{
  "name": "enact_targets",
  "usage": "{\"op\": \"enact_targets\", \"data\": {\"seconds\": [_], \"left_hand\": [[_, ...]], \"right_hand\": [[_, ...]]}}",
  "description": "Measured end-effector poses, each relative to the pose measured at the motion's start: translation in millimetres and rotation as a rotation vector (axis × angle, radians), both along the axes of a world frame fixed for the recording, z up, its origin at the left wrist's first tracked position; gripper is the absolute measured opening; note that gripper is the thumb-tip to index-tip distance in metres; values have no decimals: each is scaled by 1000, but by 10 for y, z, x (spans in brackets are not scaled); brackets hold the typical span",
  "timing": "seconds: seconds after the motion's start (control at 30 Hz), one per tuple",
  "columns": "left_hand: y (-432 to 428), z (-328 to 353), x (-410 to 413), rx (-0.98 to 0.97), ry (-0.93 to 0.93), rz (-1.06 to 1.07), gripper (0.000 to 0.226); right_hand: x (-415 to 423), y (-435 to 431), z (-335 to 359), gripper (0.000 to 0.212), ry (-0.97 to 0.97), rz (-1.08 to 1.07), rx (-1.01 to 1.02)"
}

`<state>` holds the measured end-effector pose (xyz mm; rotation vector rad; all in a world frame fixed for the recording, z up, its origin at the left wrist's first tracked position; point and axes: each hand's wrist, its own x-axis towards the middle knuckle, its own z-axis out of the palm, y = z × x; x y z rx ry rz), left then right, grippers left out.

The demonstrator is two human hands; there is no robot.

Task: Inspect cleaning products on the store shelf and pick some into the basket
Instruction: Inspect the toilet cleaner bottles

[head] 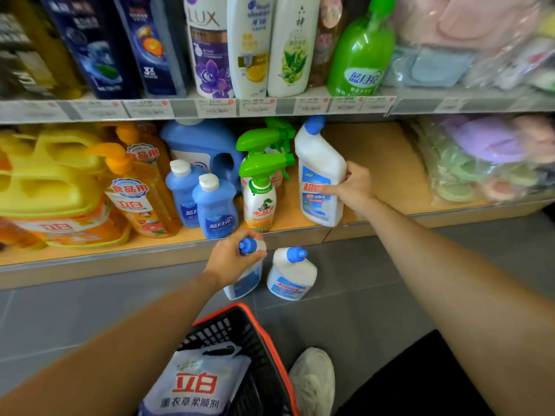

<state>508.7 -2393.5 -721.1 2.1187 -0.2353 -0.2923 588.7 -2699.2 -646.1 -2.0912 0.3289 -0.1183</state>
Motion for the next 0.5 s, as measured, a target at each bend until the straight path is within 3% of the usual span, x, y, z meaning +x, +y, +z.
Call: {"op": "enact_targets", "data": {"seconds": [0.2,0.4,0.5], "left_hand": [[23,351,34,115,-31,-63,41],[53,1041,-129,-106,-97,-122,45],[96,1362,-280,-212,-94,-198,60]], "right_hand": [[-563,-119,698,47,121,142,-126],[-1107,133,1304,42,70,164,-20],[-1347,397,1475,36,52,190,128]]}}
